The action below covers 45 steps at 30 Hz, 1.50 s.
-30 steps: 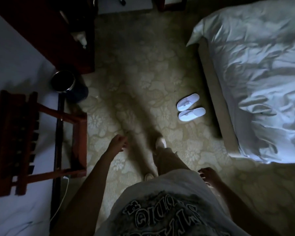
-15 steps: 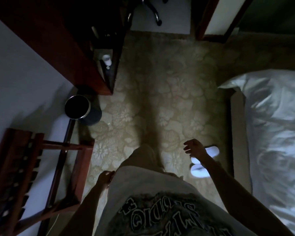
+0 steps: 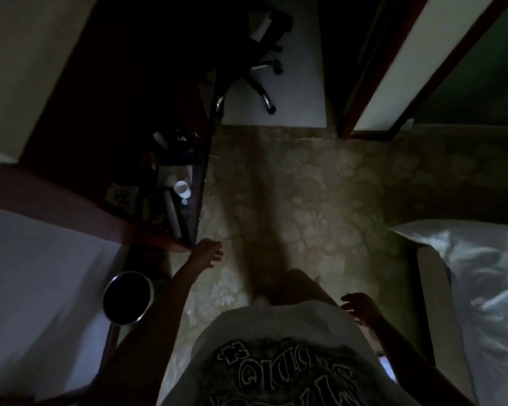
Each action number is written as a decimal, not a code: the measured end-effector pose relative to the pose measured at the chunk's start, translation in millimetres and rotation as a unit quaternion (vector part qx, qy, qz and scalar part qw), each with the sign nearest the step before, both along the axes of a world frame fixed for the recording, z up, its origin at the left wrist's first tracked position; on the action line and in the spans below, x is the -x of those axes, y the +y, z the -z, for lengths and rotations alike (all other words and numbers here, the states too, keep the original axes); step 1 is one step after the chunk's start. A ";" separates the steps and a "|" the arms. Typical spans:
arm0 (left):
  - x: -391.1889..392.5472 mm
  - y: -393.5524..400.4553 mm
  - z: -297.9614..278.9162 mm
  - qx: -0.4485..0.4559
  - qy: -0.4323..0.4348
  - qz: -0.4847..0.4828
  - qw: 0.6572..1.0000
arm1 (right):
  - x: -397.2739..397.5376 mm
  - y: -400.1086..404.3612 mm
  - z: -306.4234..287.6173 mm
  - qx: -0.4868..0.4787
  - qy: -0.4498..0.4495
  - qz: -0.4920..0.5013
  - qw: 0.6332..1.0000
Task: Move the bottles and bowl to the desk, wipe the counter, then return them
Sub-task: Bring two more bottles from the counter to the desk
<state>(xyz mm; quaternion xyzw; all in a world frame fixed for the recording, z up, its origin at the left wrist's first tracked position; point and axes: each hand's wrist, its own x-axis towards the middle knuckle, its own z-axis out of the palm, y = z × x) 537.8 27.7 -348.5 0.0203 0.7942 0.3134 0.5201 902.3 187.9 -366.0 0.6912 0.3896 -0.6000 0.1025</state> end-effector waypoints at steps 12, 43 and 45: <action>197.5 193.2 -121.1 -0.200 0.125 -0.177 0.956 | 432.7 264.1 -56.4 -0.160 0.256 -0.179 0.936; 624.3 186.6 -385.2 -0.007 0.558 -0.407 0.723 | 1034.8 271.9 -375.1 -0.370 0.461 -0.806 -0.028; 637.1 178.7 -387.1 0.051 0.572 -0.400 0.715 | 1040.3 269.6 -376.2 -0.354 0.456 -0.815 -0.053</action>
